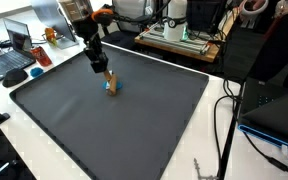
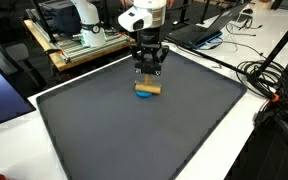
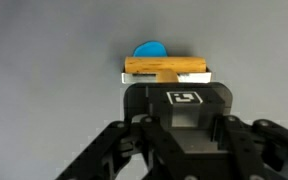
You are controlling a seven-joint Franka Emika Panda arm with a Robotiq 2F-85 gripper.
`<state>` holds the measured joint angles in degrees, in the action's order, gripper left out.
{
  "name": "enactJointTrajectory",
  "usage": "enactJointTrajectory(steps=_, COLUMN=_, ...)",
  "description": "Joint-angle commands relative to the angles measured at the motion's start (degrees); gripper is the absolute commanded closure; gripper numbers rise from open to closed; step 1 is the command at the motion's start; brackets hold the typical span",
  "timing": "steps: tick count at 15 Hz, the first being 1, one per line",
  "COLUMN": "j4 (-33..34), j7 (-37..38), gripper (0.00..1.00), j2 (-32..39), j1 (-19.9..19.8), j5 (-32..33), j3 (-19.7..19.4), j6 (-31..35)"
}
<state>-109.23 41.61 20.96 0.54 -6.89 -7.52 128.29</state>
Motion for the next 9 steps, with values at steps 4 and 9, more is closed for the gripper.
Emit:
enactJointTrajectory(steps=4, j4=0.9, j7=4.4, gripper=0.78, j2=5.2, j1=-1.1, j5=1.6, j3=-1.8, j6=7.2)
enactJointTrajectory(steps=9, j4=0.9, j7=6.0, gripper=0.78, j2=5.6, j1=-2.0, j5=0.8, j3=-2.1, j6=8.1)
